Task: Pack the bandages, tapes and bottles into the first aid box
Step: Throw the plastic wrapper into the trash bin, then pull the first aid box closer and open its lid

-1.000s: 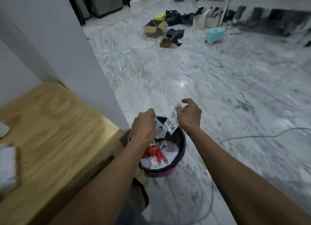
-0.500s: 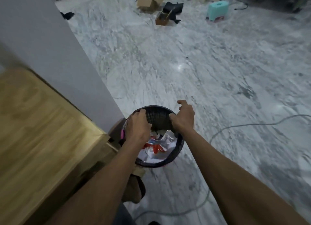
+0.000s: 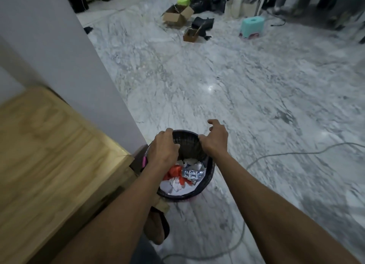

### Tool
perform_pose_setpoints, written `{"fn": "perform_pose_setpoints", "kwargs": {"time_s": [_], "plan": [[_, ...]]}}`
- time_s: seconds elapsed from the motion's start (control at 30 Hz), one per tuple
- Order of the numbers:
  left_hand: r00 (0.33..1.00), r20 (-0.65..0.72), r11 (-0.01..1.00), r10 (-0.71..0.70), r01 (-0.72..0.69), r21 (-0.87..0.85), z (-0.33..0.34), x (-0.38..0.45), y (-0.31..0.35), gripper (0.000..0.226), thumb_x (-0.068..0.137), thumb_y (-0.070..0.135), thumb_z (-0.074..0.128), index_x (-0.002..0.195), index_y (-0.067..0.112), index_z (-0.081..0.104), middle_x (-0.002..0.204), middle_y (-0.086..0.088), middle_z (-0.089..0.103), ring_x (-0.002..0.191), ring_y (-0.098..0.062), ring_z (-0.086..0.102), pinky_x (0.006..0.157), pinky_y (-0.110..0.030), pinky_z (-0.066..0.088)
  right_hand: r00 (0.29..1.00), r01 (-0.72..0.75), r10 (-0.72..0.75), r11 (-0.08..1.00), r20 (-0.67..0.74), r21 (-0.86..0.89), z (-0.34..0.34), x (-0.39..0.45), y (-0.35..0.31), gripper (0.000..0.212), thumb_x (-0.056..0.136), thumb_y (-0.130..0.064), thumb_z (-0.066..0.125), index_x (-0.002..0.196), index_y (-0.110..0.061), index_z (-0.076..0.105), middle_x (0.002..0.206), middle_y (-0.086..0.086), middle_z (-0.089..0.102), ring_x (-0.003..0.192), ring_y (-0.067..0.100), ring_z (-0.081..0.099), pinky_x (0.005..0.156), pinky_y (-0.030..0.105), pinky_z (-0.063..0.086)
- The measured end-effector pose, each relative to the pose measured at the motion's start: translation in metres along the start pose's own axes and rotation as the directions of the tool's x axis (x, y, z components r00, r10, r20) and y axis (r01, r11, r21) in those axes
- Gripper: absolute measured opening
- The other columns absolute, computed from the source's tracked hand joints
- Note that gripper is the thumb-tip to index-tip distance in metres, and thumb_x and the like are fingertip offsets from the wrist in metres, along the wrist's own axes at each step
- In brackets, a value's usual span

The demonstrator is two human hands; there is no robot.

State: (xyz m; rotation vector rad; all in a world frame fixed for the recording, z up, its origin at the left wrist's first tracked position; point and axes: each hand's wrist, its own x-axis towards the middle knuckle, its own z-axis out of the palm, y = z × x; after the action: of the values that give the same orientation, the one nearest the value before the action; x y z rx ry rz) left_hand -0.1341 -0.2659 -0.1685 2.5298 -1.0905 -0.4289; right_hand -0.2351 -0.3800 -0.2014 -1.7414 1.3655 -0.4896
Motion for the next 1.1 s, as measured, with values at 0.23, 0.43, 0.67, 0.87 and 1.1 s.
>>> {"fn": "perform_pose_setpoints", "kwargs": {"time_s": [0.23,0.43,0.67,0.87,1.1], "plan": [[0.99,-0.105,0.99,0.099,-0.108,-0.088,-0.064,-0.02,0.033,0.059,0.091,0.031,0.062,0.143,0.018,0.039,0.143,-0.01,0.048,0.125,-0.029,0.051,0.1,-0.044,0.045,0.991,0.128,-0.119,0.978,-0.063,0.167,-0.053,-0.025,-0.065,0.054,0.08,-0.016,0.071,0.131,-0.015,0.053,0.124,0.011,0.06,0.108,0.024,0.061,0.088,0.038,0.054],[0.931,-0.332,0.958,0.15,-0.219,-0.183,-0.155,-0.06,0.037,0.053,0.083,0.034,0.071,0.132,0.023,0.052,0.136,-0.003,0.056,0.118,-0.02,0.058,0.097,-0.041,0.05,0.957,0.283,-0.288,0.908,-0.03,0.308,-0.089,-0.073,-0.152,0.048,0.08,-0.019,0.075,0.125,-0.018,0.059,0.116,0.006,0.065,0.097,0.018,0.062,0.063,0.022,0.048],[0.839,-0.538,0.949,0.085,-0.232,-0.212,-0.24,-0.149,-0.025,0.047,0.081,0.033,0.074,0.124,0.017,0.062,0.123,0.0,0.065,0.104,-0.012,0.064,0.088,-0.024,0.048,0.854,0.401,-0.498,0.815,0.15,0.418,-0.061,-0.153,-0.23,0.046,0.076,-0.022,0.079,0.119,-0.023,0.063,0.107,0.001,0.069,0.094,0.015,0.066,0.076,0.033,0.055],[0.769,-0.631,0.961,-0.098,-0.09,-0.26,-0.277,-0.246,-0.119,0.044,0.08,0.034,0.075,0.12,0.018,0.064,0.118,0.003,0.066,0.102,-0.009,0.064,0.083,-0.029,0.054,0.69,0.423,-0.626,0.756,0.362,0.5,0.007,-0.23,-0.263,0.05,0.073,-0.02,0.082,0.12,-0.022,0.065,0.104,0.004,0.071,0.091,0.017,0.069,0.073,0.035,0.055],[0.596,-0.736,0.943,-0.321,0.13,-0.305,-0.308,-0.346,-0.216,0.046,0.079,0.034,0.076,0.12,0.016,0.064,0.117,0.004,0.068,0.099,-0.009,0.066,0.083,-0.024,0.049,0.483,0.465,-0.726,0.687,0.49,0.558,0.069,-0.323,-0.3,0.045,0.077,-0.02,0.078,0.12,-0.019,0.066,0.108,0.004,0.07,0.097,0.015,0.067,0.072,0.03,0.051]]}}
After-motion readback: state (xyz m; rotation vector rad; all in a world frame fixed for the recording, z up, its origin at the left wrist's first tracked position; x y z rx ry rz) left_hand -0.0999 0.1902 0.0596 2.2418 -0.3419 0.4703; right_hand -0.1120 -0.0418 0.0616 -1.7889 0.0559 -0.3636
